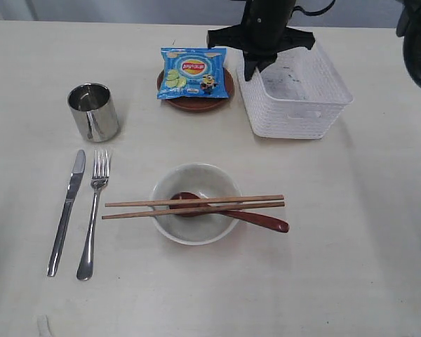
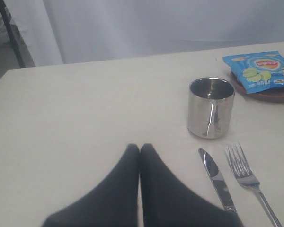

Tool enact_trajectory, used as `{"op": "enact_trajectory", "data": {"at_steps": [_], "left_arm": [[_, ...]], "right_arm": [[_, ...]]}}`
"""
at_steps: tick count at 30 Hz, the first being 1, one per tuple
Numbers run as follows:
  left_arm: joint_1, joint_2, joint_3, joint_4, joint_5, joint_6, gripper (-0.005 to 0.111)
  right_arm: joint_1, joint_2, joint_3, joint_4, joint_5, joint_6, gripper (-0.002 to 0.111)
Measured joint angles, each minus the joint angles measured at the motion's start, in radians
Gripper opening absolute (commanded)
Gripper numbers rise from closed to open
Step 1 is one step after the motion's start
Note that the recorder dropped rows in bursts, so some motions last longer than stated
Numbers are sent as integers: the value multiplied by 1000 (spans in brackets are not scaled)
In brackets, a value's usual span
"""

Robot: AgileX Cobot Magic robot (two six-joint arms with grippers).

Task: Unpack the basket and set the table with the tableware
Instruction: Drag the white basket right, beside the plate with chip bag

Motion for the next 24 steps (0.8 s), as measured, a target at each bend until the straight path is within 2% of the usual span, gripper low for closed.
{"op": "enact_trajectory", "data": {"at_steps": [8,24], "left_arm": [[0,0,0,0,0,0,0],[0,0,0,0,0,0,0]], "right_arm": [[-53,-8,19,-27,14,50,-1],[-53,-20,133,24,-3,98,-1]]}}
